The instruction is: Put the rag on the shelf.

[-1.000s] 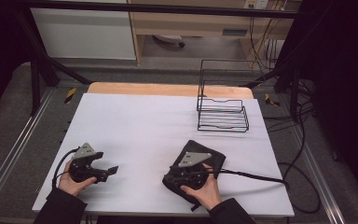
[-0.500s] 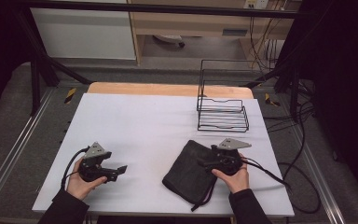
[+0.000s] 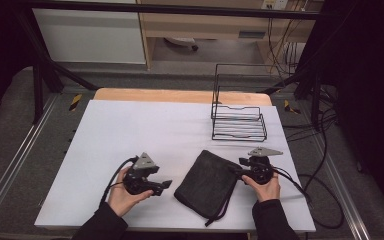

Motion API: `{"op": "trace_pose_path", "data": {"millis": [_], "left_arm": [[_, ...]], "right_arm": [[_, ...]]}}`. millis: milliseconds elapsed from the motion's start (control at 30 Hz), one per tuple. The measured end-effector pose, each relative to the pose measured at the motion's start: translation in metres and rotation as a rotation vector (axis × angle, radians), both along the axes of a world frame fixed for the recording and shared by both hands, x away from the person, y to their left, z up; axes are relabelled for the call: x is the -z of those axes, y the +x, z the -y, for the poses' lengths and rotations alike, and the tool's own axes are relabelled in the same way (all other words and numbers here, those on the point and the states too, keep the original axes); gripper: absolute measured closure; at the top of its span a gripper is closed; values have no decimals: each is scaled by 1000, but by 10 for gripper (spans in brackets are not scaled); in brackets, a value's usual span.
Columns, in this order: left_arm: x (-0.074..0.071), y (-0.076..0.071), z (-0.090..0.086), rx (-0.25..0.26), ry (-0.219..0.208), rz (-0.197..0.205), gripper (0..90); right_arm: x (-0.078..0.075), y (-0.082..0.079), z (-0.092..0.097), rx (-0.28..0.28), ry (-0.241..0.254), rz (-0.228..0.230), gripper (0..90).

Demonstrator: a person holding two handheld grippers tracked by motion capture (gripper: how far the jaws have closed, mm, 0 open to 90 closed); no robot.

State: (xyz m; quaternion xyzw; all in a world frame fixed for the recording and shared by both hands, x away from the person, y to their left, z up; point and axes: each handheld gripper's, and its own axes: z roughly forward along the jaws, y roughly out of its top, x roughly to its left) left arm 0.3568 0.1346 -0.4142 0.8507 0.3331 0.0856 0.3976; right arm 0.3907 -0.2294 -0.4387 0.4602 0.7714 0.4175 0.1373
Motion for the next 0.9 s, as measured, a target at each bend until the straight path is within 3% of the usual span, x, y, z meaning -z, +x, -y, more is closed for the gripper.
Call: {"op": "trace_pose_path", "data": {"millis": [33,100,233,267,500,633,667,700,800,900], "left_arm": [[0,0,0,0,0,0,348],[9,1,16,31,40,-39,404],[20,-1,21,57,53,-73,506],[26,-3,21,67,46,-94,535],[31,-4,24,82,-15,-161,713],[31,-5,25,86,-15,-168,764],[31,-5,25,87,-16,-173,781],[31,-6,26,90,-21,-181,798],[29,-6,27,93,-10,-179,835],[26,-10,26,88,4,-181,851]], "right_arm": [[0,0,0,0,0,0,429],[4,1,1,11,-16,-26,480],[10,4,0,14,-38,-43,490],[12,7,-1,11,-43,-54,492],[17,8,-1,-4,-6,-80,567],[18,9,1,-13,22,-94,619],[17,10,0,-20,53,-128,715],[17,11,-1,-24,55,-134,731],[13,14,-3,-35,44,-154,761],[10,16,-7,-54,16,-126,771]]}}
